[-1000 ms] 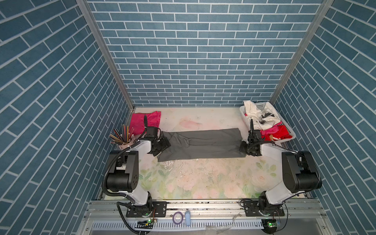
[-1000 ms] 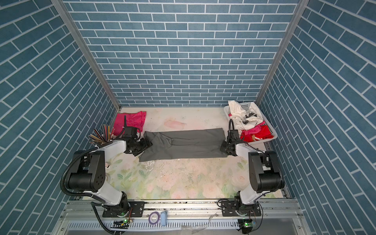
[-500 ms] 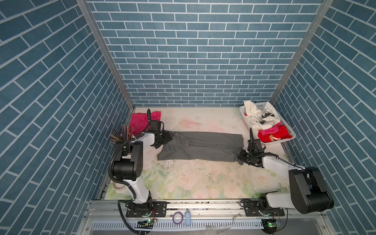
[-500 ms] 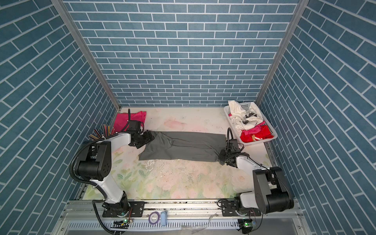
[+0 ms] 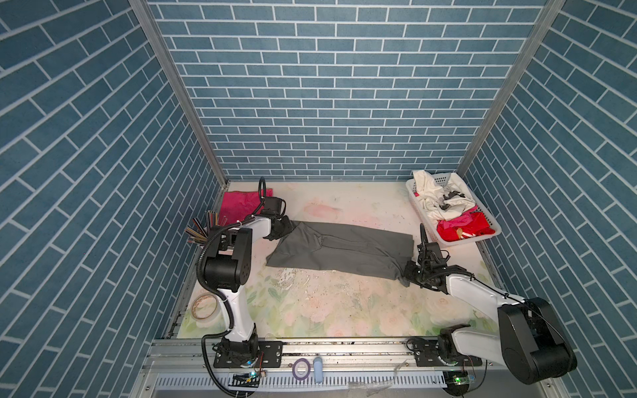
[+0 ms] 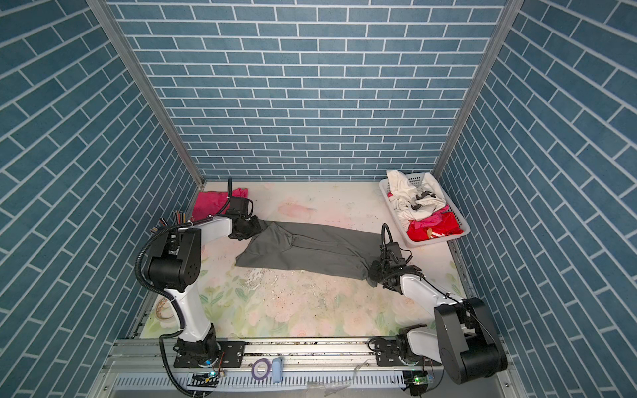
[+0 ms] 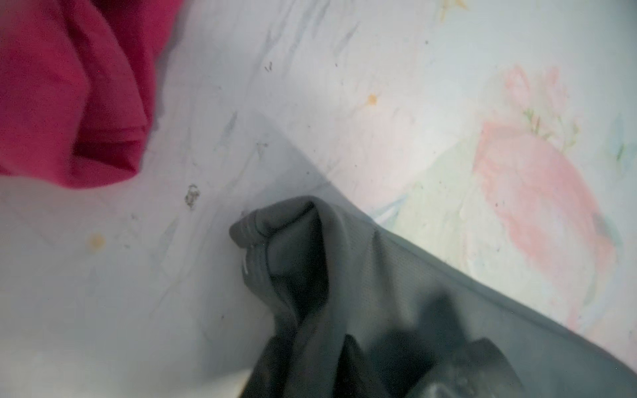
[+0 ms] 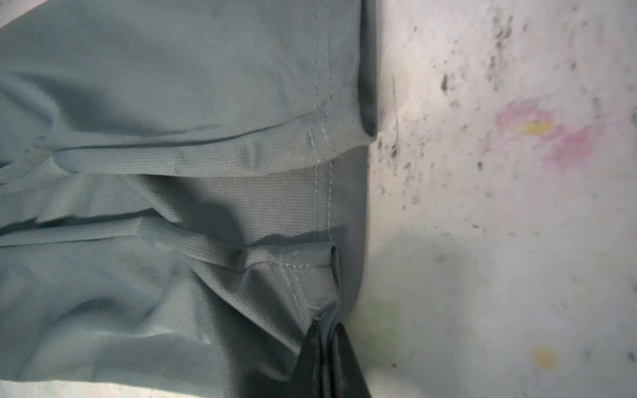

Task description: Fold and stack the t-shirts

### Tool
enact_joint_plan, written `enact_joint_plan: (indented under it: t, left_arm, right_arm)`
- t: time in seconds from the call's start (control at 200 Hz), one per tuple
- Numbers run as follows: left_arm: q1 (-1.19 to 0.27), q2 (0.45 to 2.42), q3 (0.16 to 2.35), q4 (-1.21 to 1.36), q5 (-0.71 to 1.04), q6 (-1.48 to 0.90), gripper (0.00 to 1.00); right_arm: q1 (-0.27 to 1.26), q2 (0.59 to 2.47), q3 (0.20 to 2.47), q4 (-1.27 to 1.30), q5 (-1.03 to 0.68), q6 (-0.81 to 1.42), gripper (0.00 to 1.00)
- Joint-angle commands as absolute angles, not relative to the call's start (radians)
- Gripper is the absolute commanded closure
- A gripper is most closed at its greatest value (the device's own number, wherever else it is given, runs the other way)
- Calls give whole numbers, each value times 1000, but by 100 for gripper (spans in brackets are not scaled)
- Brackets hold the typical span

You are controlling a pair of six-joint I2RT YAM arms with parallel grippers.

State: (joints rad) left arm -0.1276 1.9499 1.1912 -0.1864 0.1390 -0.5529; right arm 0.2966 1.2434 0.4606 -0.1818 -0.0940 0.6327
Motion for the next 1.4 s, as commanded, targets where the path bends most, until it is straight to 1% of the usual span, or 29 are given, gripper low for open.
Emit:
enact_joint_plan:
  t: [0.0, 0.04, 0.085, 0.175, 0.21, 0.25, 0.4, 0.425, 0.45, 0.495, 0.51, 0.55, 0.565, 0.625, 0.65, 0.705, 0.735, 0.815, 0.94, 1.125, 1.165, 1.195, 1.22, 1.23, 1.24, 1.255, 1.32, 1.34, 1.395]
  left_arm:
    - [-146, 2013, 1216, -235, 137, -552, 89]
    - [-150, 2023, 1240, -239, 136, -548, 96]
    - [-154, 2038, 1272, -245, 135, -545, 100]
    - [-168, 2072, 1336, -254, 132, -536, 100]
    - [-175, 2090, 1360, -258, 129, -533, 100]
    - [-185, 2107, 1391, -261, 129, -529, 100]
    - [-215, 2185, 1515, -277, 114, -522, 100]
    - [-219, 2195, 1536, -282, 108, -520, 100]
    - [-221, 2205, 1558, -286, 102, -520, 100]
    - [-221, 2221, 1599, -295, 96, -521, 100]
    - [-221, 2228, 1613, -298, 95, -521, 100]
    - [-222, 2245, 1652, -306, 95, -519, 100]
    - [-222, 2253, 1667, -308, 96, -517, 100]
    - [-224, 2282, 1726, -314, 101, -512, 100]
    - [-226, 2294, 1748, -316, 99, -510, 100]
    - [-229, 2321, 1799, -321, 91, -506, 100]
    - [-230, 2339, 1832, -330, 81, -506, 100]
    - [-227, 2390, 1924, -371, 60, -509, 100]
    - [-216, 2471, 2062, -411, 73, -509, 100]
    - [-219, 2595, 2270, -498, 123, -504, 100]
    - [-218, 2596, 2278, -503, 134, -500, 91]
    - [-216, 2589, 2275, -503, 137, -499, 76]
    - [-216, 2580, 2272, -504, 138, -499, 61]
    - [-215, 2576, 2270, -505, 138, -499, 57]
    - [-213, 2571, 2269, -504, 138, -500, 49]
    - [-210, 2565, 2265, -506, 139, -501, 41]
    - [-201, 2531, 2248, -503, 152, -507, 15]
    - [-198, 2519, 2244, -502, 158, -509, 13]
    - [-193, 2482, 2231, -502, 177, -513, 13]
  right_arm:
    - [302, 1262, 453, -284, -72, 663, 89]
    - [302, 1257, 449, -286, -75, 664, 88]
    - [304, 1246, 445, -293, -74, 664, 87]
    - [305, 1214, 448, -328, -66, 659, 81]
    - [305, 1199, 458, -350, -63, 652, 77]
    - [310, 1182, 475, -382, -53, 641, 69]
    - [319, 1120, 569, -477, -31, 594, 39]
    - [320, 1116, 588, -487, -31, 594, 37]
    - [321, 1116, 610, -496, -26, 591, 33]
    - [328, 1120, 648, -510, -13, 584, 30]
    - [330, 1123, 661, -513, -6, 580, 26]
    - [336, 1140, 697, -518, 9, 562, 24]
    - [340, 1148, 711, -517, 14, 555, 21]
    - [352, 1190, 760, -490, 13, 515, 18]
    - [357, 1208, 783, -472, 5, 496, 15]
    - [370, 1269, 837, -425, -28, 451, 14]
    - [378, 1304, 865, -395, -49, 424, 10]
    - [400, 1408, 949, -331, -87, 352, 10]
    - [431, 1578, 1086, -264, -108, 229, 9]
    - [438, 1836, 1308, -252, -183, 115, 9]
    - [439, 1885, 1349, -253, -204, 102, 9]
    - [439, 1916, 1381, -254, -214, 94, 9]
    - [440, 1941, 1405, -255, -221, 89, 9]
    - [441, 1950, 1414, -255, -225, 86, 10]
    - [440, 1958, 1423, -255, -228, 83, 10]
    - [440, 1971, 1434, -253, -230, 81, 10]
    - [440, 2029, 1500, -266, -235, 70, 10]
    - [440, 2046, 1525, -276, -236, 67, 10]
    - [440, 2091, 1578, -288, -239, 56, 11]
